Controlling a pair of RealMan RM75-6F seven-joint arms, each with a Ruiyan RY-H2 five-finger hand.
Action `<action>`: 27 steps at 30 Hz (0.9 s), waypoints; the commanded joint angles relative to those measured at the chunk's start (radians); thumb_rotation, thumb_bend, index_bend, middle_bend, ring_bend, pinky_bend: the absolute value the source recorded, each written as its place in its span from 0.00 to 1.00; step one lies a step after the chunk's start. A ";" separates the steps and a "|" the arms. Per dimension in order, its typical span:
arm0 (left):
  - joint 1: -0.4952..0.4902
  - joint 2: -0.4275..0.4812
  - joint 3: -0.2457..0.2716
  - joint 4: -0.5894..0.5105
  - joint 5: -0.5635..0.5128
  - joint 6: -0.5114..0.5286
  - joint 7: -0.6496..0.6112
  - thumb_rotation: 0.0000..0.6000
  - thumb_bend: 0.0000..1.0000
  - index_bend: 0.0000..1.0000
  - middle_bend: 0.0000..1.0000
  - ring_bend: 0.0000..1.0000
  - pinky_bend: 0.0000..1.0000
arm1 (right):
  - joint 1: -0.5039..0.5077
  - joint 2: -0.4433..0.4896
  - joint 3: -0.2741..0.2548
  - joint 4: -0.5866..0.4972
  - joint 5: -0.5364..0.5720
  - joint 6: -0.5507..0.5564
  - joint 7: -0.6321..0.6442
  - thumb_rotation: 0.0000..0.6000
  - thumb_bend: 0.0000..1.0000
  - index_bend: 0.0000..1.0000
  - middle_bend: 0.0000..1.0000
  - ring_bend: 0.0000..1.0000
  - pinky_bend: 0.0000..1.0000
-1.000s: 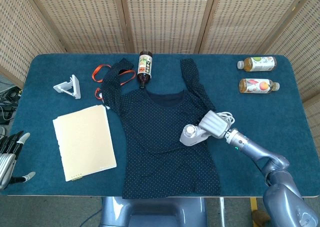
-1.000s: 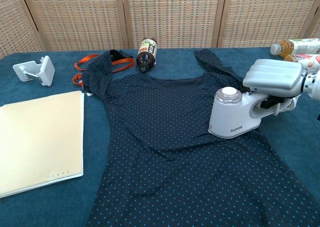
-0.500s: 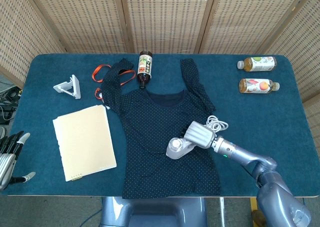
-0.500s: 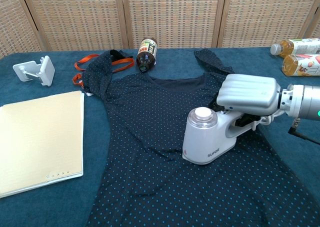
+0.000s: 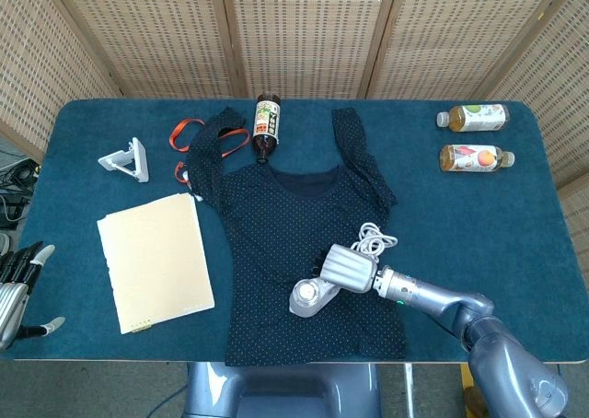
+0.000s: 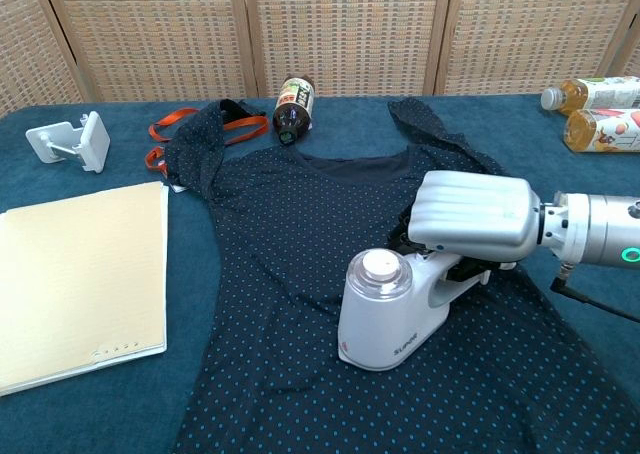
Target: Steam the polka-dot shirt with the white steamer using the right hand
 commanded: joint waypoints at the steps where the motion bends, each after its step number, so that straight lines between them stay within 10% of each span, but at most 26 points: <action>1: 0.000 0.000 0.000 0.000 0.002 0.000 0.001 1.00 0.00 0.00 0.00 0.00 0.00 | -0.012 0.008 0.003 0.014 0.008 -0.006 -0.001 1.00 1.00 0.88 0.68 0.66 0.91; 27: 0.000 -0.009 0.007 -0.013 0.013 0.001 0.028 1.00 0.00 0.00 0.00 0.00 0.00 | -0.183 0.067 0.019 0.230 0.084 -0.053 0.134 1.00 1.00 0.88 0.68 0.66 0.91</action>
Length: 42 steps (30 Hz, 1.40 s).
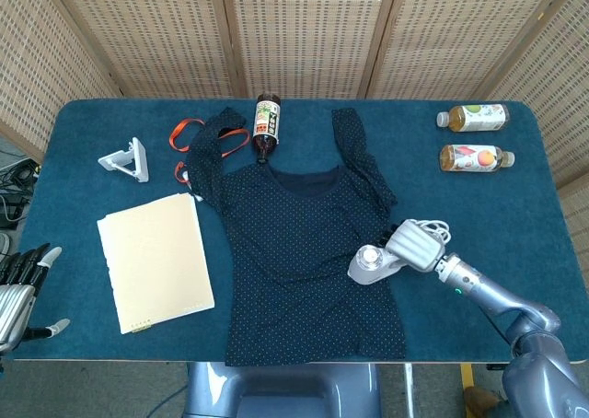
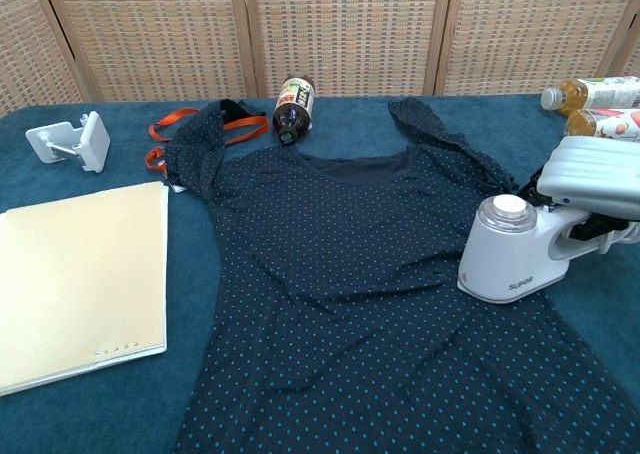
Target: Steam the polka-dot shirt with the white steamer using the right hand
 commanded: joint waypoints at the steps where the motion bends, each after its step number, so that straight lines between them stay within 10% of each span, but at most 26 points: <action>1: 0.001 0.001 0.001 -0.001 0.002 0.002 -0.001 1.00 0.00 0.00 0.00 0.00 0.00 | -0.001 0.000 0.003 0.002 0.002 0.005 0.002 1.00 1.00 0.88 0.68 0.66 0.91; 11: 0.008 0.009 0.005 -0.001 0.018 0.015 -0.020 1.00 0.00 0.00 0.00 0.00 0.00 | 0.008 0.000 0.033 -0.006 0.027 0.025 -0.001 1.00 1.00 0.87 0.68 0.66 0.91; 21: 0.016 0.018 0.010 0.002 0.039 0.031 -0.043 1.00 0.00 0.00 0.00 0.00 0.00 | 0.053 0.039 0.183 -0.016 0.171 -0.011 0.051 1.00 1.00 0.87 0.68 0.66 0.91; 42: 0.013 0.014 0.009 -0.002 0.033 0.022 -0.036 1.00 0.00 0.00 0.00 0.00 0.00 | 0.096 -0.023 0.322 0.044 0.348 -0.447 -0.222 1.00 0.98 0.84 0.65 0.66 0.91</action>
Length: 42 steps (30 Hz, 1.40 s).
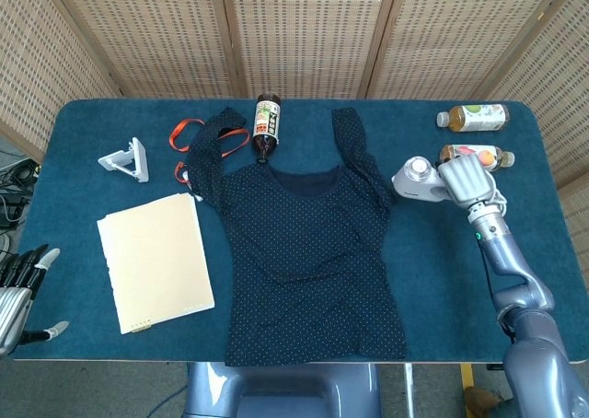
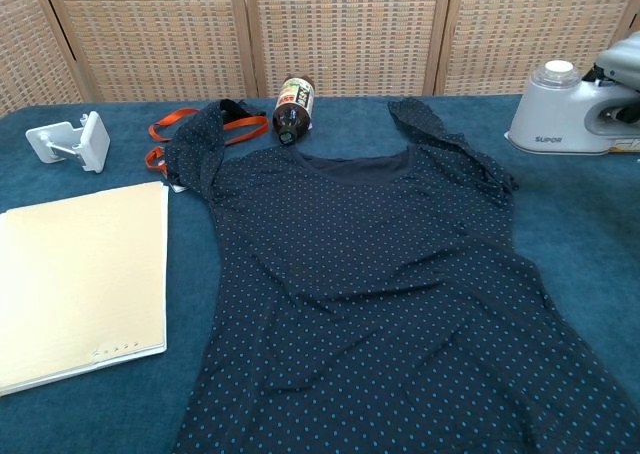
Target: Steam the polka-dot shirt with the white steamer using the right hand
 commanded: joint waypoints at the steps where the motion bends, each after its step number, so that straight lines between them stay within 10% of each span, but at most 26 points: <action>1: -0.001 0.000 -0.002 0.001 -0.005 -0.002 -0.002 1.00 0.00 0.00 0.00 0.00 0.00 | 0.004 -0.029 0.017 0.007 0.024 -0.062 -0.055 1.00 0.94 0.82 0.64 0.66 0.91; 8: -0.007 -0.002 -0.004 0.006 -0.020 -0.018 -0.002 1.00 0.00 0.00 0.00 0.00 0.00 | 0.013 -0.060 0.046 0.002 0.061 -0.157 -0.109 1.00 0.43 0.56 0.46 0.55 0.83; 14: -0.009 -0.002 -0.007 0.011 -0.025 -0.022 -0.007 1.00 0.00 0.00 0.00 0.00 0.00 | 0.023 -0.080 0.094 0.004 0.112 -0.189 -0.174 1.00 0.00 0.07 0.06 0.19 0.45; 20: -0.010 0.001 -0.003 0.009 -0.015 -0.022 -0.007 1.00 0.00 0.00 0.00 0.00 0.00 | 0.016 -0.073 0.128 -0.041 0.145 -0.151 -0.203 1.00 0.00 0.00 0.00 0.00 0.06; 27: -0.003 0.011 0.006 0.001 0.015 -0.006 -0.021 1.00 0.00 0.00 0.00 0.00 0.00 | -0.023 0.001 0.144 -0.216 0.153 -0.047 -0.209 1.00 0.00 0.00 0.00 0.00 0.00; 42: 0.038 0.045 0.042 0.002 0.149 0.091 -0.090 1.00 0.00 0.00 0.00 0.00 0.00 | -0.238 0.514 0.142 -1.208 0.187 0.172 -0.361 1.00 0.00 0.00 0.00 0.00 0.00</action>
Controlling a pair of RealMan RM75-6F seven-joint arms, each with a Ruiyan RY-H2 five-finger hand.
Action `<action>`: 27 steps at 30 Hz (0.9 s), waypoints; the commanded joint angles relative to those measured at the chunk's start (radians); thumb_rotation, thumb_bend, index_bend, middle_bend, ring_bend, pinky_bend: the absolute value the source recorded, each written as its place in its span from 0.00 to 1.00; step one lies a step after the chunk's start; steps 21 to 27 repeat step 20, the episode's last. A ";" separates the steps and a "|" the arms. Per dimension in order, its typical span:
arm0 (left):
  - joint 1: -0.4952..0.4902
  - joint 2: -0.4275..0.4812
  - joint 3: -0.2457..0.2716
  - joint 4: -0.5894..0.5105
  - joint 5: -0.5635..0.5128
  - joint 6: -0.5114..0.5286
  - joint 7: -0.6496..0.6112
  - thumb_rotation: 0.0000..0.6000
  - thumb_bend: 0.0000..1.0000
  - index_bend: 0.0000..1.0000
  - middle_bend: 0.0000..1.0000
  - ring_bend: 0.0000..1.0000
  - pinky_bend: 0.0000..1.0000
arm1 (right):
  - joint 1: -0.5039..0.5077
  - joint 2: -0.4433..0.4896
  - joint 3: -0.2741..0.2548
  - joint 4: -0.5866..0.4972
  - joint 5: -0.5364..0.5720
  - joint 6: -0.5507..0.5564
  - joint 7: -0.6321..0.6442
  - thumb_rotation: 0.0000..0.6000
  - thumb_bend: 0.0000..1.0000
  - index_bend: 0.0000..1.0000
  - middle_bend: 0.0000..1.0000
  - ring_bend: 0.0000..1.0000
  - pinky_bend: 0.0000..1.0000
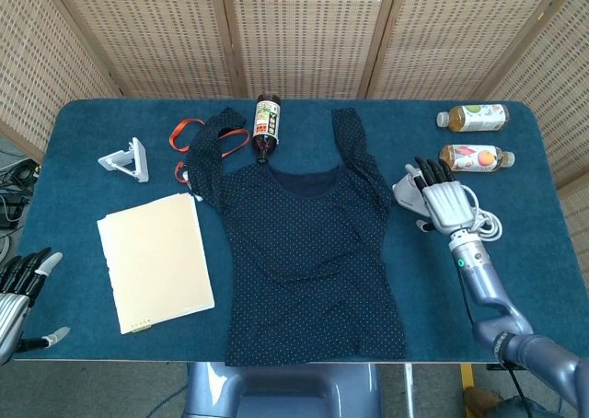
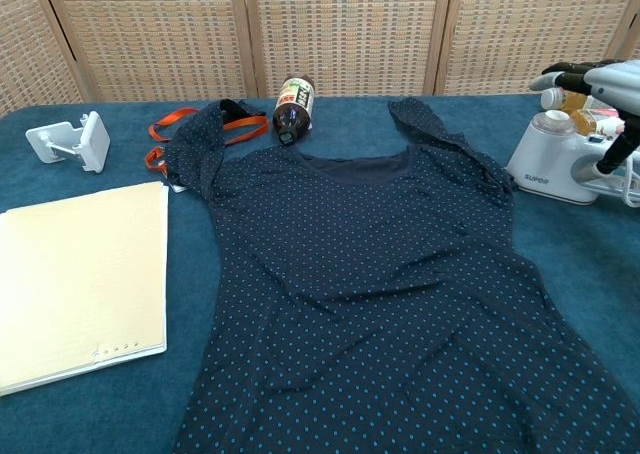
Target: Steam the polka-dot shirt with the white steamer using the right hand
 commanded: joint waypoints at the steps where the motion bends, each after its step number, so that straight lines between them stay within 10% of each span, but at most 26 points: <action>1: 0.013 0.006 0.008 0.004 0.025 0.027 -0.009 1.00 0.00 0.00 0.00 0.00 0.00 | -0.112 0.225 -0.007 -0.326 0.006 0.118 -0.075 1.00 0.00 0.00 0.00 0.00 0.00; 13: 0.070 0.010 0.029 0.033 0.107 0.139 -0.022 1.00 0.00 0.00 0.00 0.00 0.00 | -0.309 0.472 -0.075 -0.777 -0.026 0.341 -0.183 1.00 0.00 0.00 0.00 0.00 0.00; 27: 0.090 0.019 0.026 0.034 0.115 0.179 -0.038 1.00 0.00 0.00 0.00 0.00 0.00 | -0.383 0.470 -0.115 -0.819 -0.102 0.436 -0.193 1.00 0.00 0.00 0.00 0.00 0.00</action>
